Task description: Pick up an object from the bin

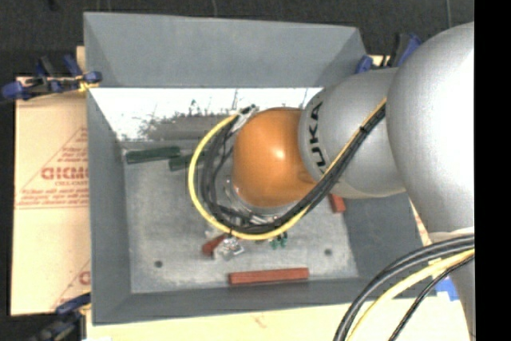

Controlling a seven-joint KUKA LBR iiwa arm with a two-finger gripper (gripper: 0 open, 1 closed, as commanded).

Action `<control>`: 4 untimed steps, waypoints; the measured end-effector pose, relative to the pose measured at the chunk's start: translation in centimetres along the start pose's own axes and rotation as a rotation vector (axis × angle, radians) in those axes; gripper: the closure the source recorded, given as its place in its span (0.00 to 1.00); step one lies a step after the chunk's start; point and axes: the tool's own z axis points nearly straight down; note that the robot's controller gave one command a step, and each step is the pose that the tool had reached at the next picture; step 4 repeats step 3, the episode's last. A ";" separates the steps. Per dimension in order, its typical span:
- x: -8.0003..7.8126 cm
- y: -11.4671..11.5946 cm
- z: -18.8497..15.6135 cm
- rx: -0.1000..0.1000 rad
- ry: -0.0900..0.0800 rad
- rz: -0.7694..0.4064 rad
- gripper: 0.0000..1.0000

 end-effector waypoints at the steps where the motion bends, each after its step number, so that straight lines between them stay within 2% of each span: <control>1: 0.0 0.0 0.0 0.000 0.000 -0.002 1.00; 2: 0.6 -3.2 -0.4 -0.002 -0.015 -0.007 1.00; 3: -0.8 0.9 -16.1 0.001 -0.018 -0.177 1.00; 4: -0.8 0.9 -16.1 0.001 -0.018 -0.177 1.00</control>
Offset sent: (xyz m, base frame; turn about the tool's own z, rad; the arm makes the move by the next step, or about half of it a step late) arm 0.0109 -0.0588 0.0082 0.0470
